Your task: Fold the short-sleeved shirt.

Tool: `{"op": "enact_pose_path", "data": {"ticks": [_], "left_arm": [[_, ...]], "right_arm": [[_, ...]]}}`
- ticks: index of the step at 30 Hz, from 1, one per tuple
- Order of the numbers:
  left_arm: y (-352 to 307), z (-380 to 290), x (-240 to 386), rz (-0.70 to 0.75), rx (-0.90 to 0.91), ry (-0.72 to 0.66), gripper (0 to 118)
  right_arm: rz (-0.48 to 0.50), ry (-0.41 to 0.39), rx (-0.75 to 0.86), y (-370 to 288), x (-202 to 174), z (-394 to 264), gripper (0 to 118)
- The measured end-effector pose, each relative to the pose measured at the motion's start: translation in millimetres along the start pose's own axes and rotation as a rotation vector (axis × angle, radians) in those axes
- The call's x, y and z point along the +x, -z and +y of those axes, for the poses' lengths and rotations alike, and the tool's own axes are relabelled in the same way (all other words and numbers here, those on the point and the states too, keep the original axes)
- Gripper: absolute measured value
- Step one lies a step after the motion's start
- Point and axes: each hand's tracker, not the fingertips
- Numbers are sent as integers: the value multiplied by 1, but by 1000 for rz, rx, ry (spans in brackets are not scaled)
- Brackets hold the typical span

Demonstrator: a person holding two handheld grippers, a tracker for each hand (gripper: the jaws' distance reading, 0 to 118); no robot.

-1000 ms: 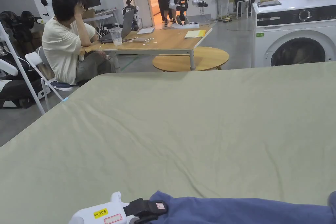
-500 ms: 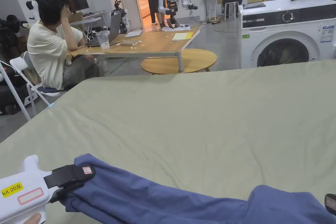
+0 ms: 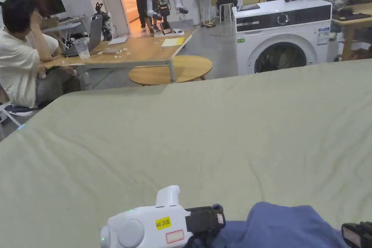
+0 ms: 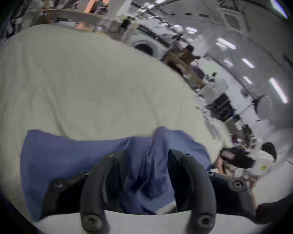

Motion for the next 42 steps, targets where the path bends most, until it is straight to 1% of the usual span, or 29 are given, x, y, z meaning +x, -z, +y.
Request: {"op": "enact_pose_path", "data": {"ticks": [2,3,4,5,6,7,9,11,12,14,17,21,22,23,24,25,26,29,30,32,34,36,37,38,40,42], "left_arm": [[-16,-1,0,-30,76,-10,47],[-21,1,-5,-52,99,-30,41],[-25,4,-12,-66,111,-48,23],[-26,3,-18,-30,125,-57,0],[-25,-2,-13,49,122,-64,0],[-19,-5,-19,88,86,-71,0],[1,-12,-33,69,-14,-97,0],[36,-32,-31,-14,-192,-139,0],[46,-40,-30,-27,-226,-116,0],[45,-42,-27,0,-119,-88,0],[33,-29,-39,-60,-149,-200,0],[-17,-14,-48,-15,-17,-118,0],[-33,-12,-54,-14,25,-122,8],[-48,-9,-64,-13,57,-133,31],[-61,-7,-73,-28,76,-161,45],[-75,-6,-82,-15,96,-184,53],[-87,-7,-89,19,120,-187,53],[-108,-9,-101,177,156,-178,53],[-109,-11,-106,192,161,-171,53],[-100,-11,-117,159,137,-235,54],[-80,-14,-132,64,119,-331,54],[-54,-20,-142,10,75,-420,53],[-42,-26,-145,-16,51,-457,41],[-37,-29,-145,-56,73,-458,11],[-32,-35,-145,-53,108,-508,8],[-42,-34,-145,-91,154,-531,7]], "right_arm": [[-3,34,-1,1,10,-4,0],[11,59,3,1,15,-5,0],[20,76,4,2,19,-7,0],[15,85,3,4,23,-8,0],[11,91,5,6,24,-8,0],[12,97,4,7,25,-9,0],[17,107,0,9,24,-9,0],[28,109,-3,12,20,-9,0],[33,107,-5,13,18,-9,0],[40,99,-12,14,11,-8,0],[50,82,-20,19,4,-8,0],[62,68,-27,25,-4,-5,0],[64,63,-30,27,-6,-4,0],[68,58,-31,29,-8,-3,0],[70,55,-34,31,-9,-3,0],[72,53,-39,35,-12,-2,0],[76,53,-44,37,-14,-2,0],[94,48,-54,41,-21,-3,0],[99,45,-55,42,-22,-3,0],[103,40,-62,45,-26,-4,0],[103,31,-70,44,-30,-5,0],[96,15,-73,40,-31,-7,0],[87,2,-73,38,-31,-8,0],[79,-6,-72,35,-30,-9,0],[63,-12,-68,28,-26,-10,0],[54,1,-61,24,-21,-9,0]]}}
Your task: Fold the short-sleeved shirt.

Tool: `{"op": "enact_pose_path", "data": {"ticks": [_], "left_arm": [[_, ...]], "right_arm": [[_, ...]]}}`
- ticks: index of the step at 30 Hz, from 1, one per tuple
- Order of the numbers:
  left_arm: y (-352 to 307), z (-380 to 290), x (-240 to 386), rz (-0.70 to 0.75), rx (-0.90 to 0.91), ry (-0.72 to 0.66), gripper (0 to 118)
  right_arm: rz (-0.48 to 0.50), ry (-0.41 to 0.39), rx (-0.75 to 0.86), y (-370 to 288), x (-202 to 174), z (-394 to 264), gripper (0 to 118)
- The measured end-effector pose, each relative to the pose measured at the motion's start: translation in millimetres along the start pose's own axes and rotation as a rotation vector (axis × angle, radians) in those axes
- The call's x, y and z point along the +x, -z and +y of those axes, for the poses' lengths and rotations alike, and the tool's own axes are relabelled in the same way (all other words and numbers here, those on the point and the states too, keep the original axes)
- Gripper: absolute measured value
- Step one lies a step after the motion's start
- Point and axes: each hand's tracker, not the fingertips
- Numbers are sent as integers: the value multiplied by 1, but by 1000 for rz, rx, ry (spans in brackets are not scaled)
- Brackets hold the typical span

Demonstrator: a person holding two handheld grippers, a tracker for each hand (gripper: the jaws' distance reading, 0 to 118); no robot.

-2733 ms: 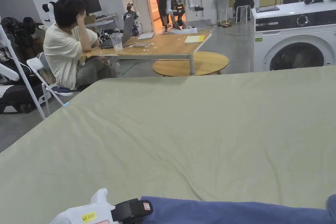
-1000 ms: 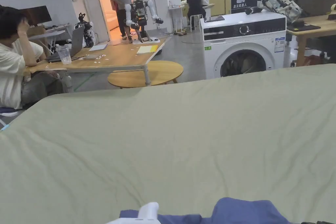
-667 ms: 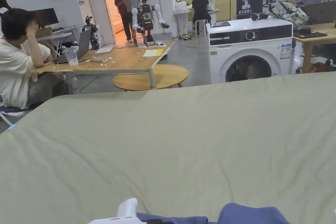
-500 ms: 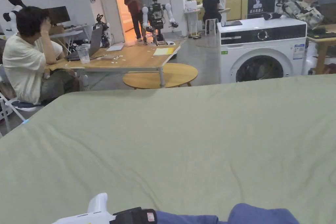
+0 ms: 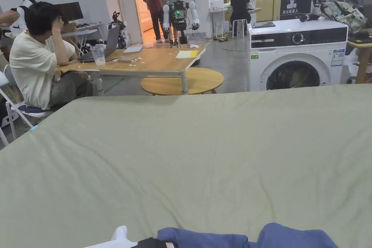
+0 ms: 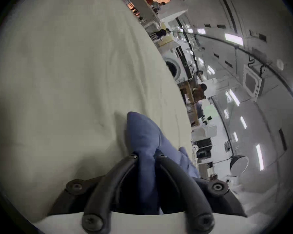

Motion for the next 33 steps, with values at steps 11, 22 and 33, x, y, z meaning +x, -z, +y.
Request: {"op": "enact_pose_path", "data": {"ticks": [11,22,33], "left_arm": [[-79,16,151,73,147,476,5],[135,-120,198,230,-277,715,5],[98,-94,203,45,-106,629,0]], "right_arm": [[-17,45,86,1,9,12,0],[-72,-28,98,-30,14,-2,0],[-99,86,88,-44,52,-15,0]]}}
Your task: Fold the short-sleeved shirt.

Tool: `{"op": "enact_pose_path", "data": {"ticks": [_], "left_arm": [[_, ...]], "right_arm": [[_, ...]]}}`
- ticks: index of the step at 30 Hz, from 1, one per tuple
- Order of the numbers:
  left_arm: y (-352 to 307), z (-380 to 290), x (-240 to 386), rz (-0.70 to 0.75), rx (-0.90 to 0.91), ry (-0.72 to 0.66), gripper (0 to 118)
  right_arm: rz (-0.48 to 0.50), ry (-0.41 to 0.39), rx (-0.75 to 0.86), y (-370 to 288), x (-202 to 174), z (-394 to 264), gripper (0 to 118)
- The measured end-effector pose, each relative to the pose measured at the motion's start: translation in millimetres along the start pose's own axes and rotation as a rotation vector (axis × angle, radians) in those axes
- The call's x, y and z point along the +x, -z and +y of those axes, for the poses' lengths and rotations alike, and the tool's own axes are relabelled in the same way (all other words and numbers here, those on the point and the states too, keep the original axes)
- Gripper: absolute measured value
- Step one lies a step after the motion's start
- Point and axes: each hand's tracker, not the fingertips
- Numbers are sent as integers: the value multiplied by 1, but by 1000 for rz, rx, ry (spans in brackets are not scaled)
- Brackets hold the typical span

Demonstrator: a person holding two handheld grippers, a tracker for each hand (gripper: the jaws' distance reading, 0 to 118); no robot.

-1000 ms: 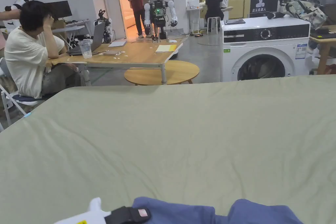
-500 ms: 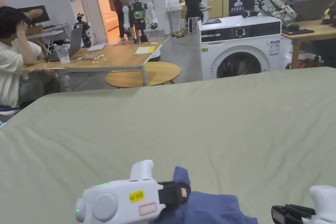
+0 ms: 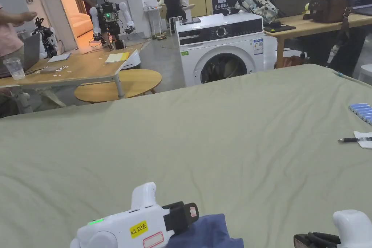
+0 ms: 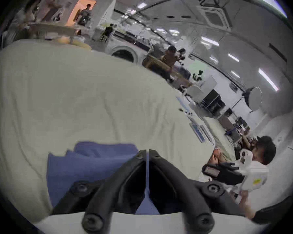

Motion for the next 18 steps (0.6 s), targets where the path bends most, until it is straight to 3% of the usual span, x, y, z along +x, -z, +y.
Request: {"op": "enact_pose_path", "data": {"ticks": [3,6,8,11,15,17,18], "left_arm": [[37,-25,2,-90,-227,-9,0],[81,-63,21,69,-406,134,0],[80,-62,19,-18,-301,43,0],[69,-45,14,-43,-308,14,0],[13,-17,-4,-109,-132,-22,20],[-18,-2,-25,-113,-56,-55,54],[-31,4,-35,-86,-21,-62,57]], "right_arm": [[25,23,-11,7,-3,1,0],[29,0,-45,13,-13,-2,0],[36,-20,-57,13,-20,-5,0],[49,-28,-82,23,-28,-8,0],[92,-41,-145,49,-46,-1,0],[138,-68,-159,63,-62,7,0],[163,-76,-162,70,-69,11,0]]}}
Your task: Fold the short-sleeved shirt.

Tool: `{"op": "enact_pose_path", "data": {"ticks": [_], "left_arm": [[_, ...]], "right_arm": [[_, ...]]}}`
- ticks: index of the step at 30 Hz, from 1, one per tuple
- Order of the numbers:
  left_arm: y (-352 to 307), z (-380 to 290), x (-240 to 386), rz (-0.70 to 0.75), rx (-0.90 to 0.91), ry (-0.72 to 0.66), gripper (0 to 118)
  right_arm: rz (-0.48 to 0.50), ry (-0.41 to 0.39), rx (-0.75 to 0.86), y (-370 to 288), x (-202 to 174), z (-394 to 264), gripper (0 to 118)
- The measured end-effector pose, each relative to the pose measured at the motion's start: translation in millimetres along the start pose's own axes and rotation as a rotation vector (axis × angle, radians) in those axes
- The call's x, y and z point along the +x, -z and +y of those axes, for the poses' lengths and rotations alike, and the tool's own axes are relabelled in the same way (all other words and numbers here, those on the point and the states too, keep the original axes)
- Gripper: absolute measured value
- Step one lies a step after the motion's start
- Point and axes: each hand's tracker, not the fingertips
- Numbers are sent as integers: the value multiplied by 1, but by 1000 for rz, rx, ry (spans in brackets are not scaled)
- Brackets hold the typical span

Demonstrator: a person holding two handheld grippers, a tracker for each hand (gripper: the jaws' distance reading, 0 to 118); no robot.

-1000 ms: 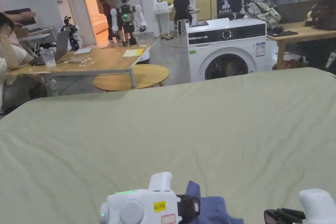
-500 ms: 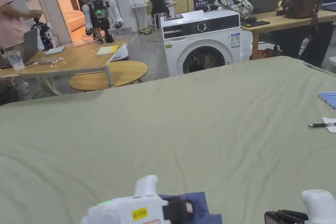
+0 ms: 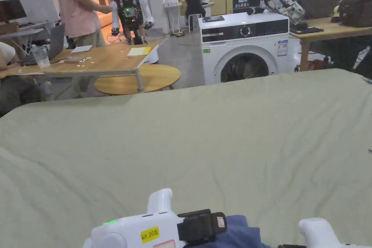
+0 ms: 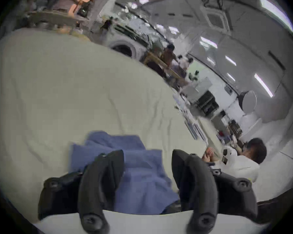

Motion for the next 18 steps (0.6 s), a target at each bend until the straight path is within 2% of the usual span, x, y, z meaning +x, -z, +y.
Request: {"op": "enact_pose_path", "data": {"ticks": [3,5,6,7,8,10,11,13,15,16,17,18], "left_arm": [[-34,9,-37,70,38,-51,58],[-43,6,-59,77,24,-147,58],[-44,2,-68,61,11,-182,58],[-43,-3,-76,34,4,-206,58],[-40,-9,-84,8,-11,-230,58],[-27,-19,-92,-32,-66,-279,58],[-17,-24,-97,-56,-91,-305,58],[4,-33,-101,-75,-147,-356,59],[16,-40,-103,-66,-158,-366,58],[16,-42,-104,-65,-135,-363,46],[14,-42,-106,-65,-114,-375,27],[10,-43,-106,-31,-80,-389,26]], "right_arm": [[53,-15,-61,30,-13,17,0],[-17,-57,-196,59,-14,17,0],[-64,-109,-245,71,-12,10,0],[-50,-128,-260,79,-6,3,0],[-11,-74,-200,76,1,2,0],[20,108,-215,70,9,9,0],[29,111,-222,71,11,9,0],[23,42,-209,69,9,4,0],[15,45,-203,68,7,4,0],[10,46,-199,68,5,1,0],[6,46,-196,69,5,1,0],[4,49,-193,68,5,1,0]]}}
